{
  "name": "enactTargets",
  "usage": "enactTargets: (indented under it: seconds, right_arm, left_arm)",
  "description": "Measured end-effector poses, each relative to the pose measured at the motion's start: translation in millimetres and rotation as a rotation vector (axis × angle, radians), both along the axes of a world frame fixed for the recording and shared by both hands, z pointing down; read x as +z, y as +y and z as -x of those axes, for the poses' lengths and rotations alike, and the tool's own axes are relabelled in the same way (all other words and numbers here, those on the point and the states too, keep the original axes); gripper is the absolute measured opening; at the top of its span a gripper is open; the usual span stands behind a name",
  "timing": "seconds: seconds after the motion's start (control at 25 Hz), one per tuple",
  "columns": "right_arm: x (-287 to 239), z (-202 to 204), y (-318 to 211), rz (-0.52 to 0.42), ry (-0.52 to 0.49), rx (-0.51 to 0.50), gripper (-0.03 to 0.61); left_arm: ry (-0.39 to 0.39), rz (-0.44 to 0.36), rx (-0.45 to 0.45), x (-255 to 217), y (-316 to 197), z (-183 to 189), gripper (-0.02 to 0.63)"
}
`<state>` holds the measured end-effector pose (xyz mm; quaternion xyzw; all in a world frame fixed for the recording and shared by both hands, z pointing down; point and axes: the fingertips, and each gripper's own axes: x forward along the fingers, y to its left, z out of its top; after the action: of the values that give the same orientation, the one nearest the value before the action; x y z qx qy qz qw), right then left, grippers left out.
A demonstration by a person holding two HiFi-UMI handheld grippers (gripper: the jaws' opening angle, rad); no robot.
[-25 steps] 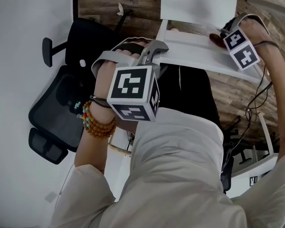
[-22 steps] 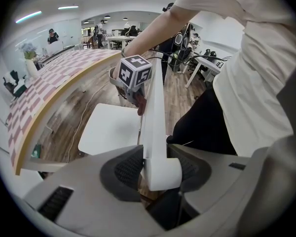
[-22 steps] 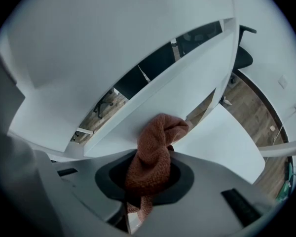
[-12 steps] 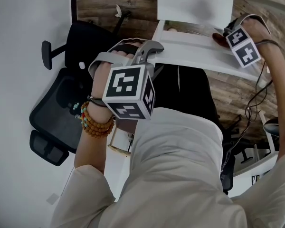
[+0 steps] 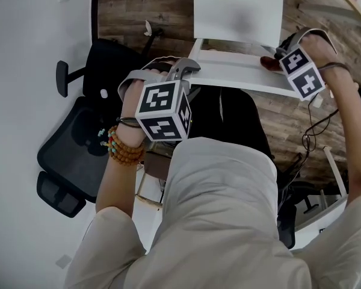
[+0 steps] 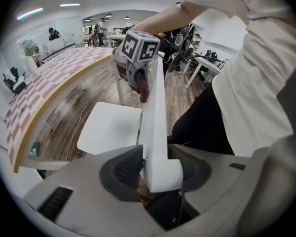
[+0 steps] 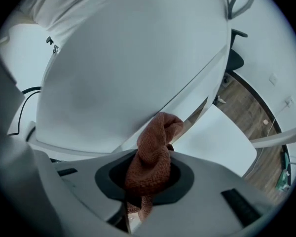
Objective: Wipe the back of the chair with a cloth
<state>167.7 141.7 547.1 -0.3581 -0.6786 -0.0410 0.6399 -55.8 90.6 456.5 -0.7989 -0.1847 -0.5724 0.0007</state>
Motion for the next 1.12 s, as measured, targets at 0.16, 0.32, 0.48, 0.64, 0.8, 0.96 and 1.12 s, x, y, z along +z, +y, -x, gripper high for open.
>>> enactTargets:
  seconds: [0.16, 0.32, 0.48, 0.64, 0.8, 0.96, 1.12]
  right_arm:
    - [-27, 3, -3, -0.031, -0.012, -0.007, 0.083]
    - [-49, 5, -1, -0.058, -0.020, -0.012, 0.083]
    - [-65, -1, 5, -0.080, -0.015, -0.018, 0.083]
    - [-77, -8, 10, -0.098, 0.000, -0.023, 0.083]
    - [-87, -17, 14, -0.106, 0.020, -0.034, 0.083]
    - [-87, -27, 16, -0.107, 0.037, -0.043, 0.083]
    - [-76, -35, 13, -0.118, 0.055, -0.061, 0.083]
  left_arm:
    - [-0.001, -0.008, -0.004, 2, -2, -1, 0.190]
    - [-0.009, -0.007, -0.003, 2, -1, -1, 0.190]
    - [-0.013, -0.001, -0.012, 3, 0, -3, 0.190]
    - [-0.019, -0.002, -0.021, 3, 0, -3, 0.190]
    - [-0.024, -0.003, -0.019, 3, 0, -3, 0.190]
    - [-0.026, -0.007, -0.024, 2, -1, -3, 0.190]
    - [-0.031, -0.014, -0.024, 3, -2, -5, 0.190]
